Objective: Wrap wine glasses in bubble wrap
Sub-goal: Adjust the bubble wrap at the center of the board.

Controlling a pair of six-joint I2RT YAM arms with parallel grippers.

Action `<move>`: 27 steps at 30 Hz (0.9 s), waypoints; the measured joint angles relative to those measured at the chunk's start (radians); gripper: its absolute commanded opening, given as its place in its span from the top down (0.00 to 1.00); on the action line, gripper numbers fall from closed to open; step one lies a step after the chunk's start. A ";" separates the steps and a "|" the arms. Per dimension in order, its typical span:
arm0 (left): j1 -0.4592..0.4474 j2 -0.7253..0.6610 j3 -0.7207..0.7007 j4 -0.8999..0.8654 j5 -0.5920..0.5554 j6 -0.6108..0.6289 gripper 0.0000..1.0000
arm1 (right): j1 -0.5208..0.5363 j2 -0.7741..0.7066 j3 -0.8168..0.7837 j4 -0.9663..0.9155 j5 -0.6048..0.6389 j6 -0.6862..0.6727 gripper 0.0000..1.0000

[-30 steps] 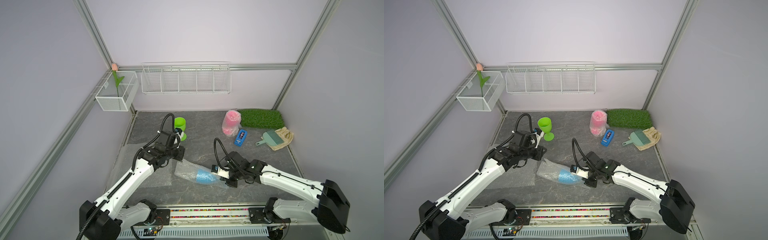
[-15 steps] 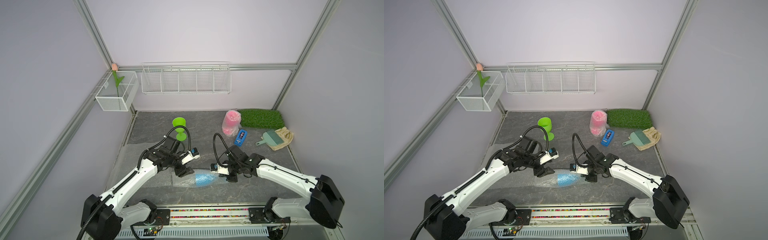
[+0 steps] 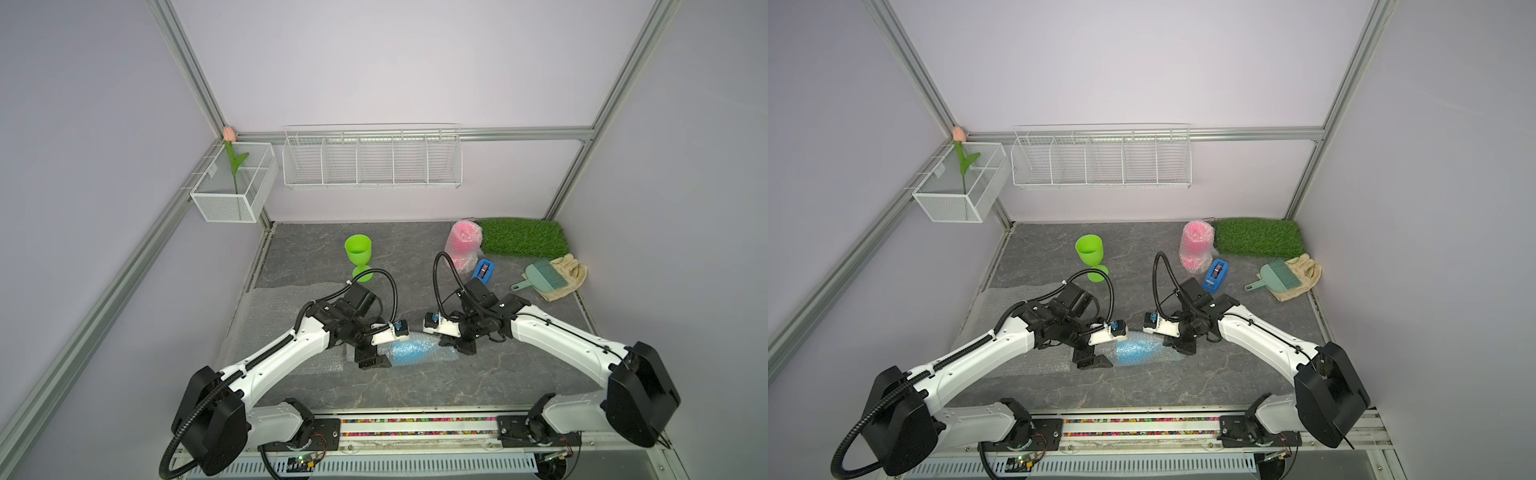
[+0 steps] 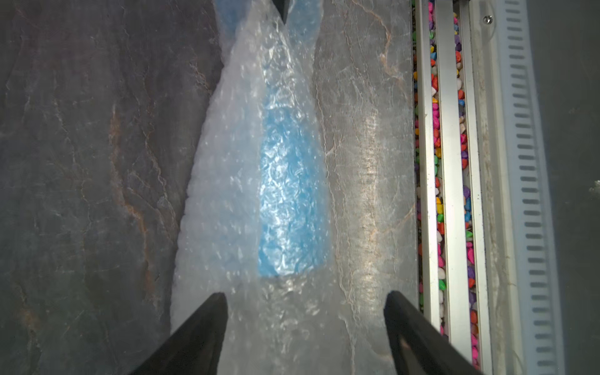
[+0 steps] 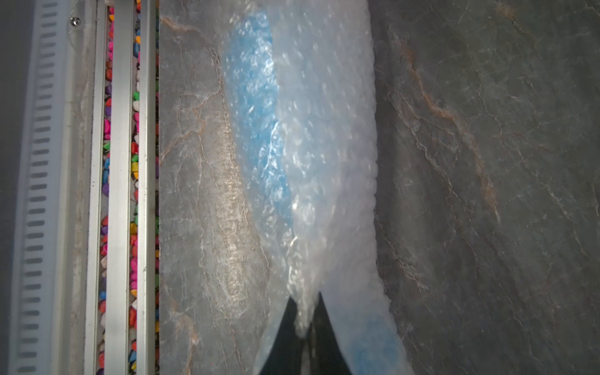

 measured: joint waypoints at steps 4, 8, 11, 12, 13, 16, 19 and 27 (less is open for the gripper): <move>-0.012 0.018 -0.002 0.017 -0.031 0.015 0.35 | -0.006 0.014 0.003 -0.016 -0.025 0.000 0.93; -0.012 0.033 -0.002 0.032 -0.063 0.023 0.44 | -0.006 0.026 0.005 -0.026 -0.042 0.000 0.93; -0.014 0.037 -0.002 0.041 -0.081 0.023 0.51 | -0.008 0.032 0.010 -0.030 -0.051 0.000 0.93; -0.016 0.039 -0.002 0.042 -0.086 0.023 0.52 | -0.010 0.033 0.012 -0.031 -0.053 0.000 0.93; -0.016 0.042 -0.002 0.044 -0.091 0.023 0.53 | -0.012 0.035 0.015 -0.032 -0.055 0.000 0.93; -0.018 0.056 -0.002 0.046 -0.103 0.023 0.54 | -0.014 0.045 0.021 -0.034 -0.060 0.000 0.93; -0.022 0.071 -0.002 0.046 -0.114 0.024 0.63 | -0.018 0.055 0.021 -0.037 -0.065 0.000 0.93; -0.026 0.084 0.000 0.049 -0.129 0.039 0.92 | -0.020 0.062 0.024 -0.037 -0.072 0.000 0.92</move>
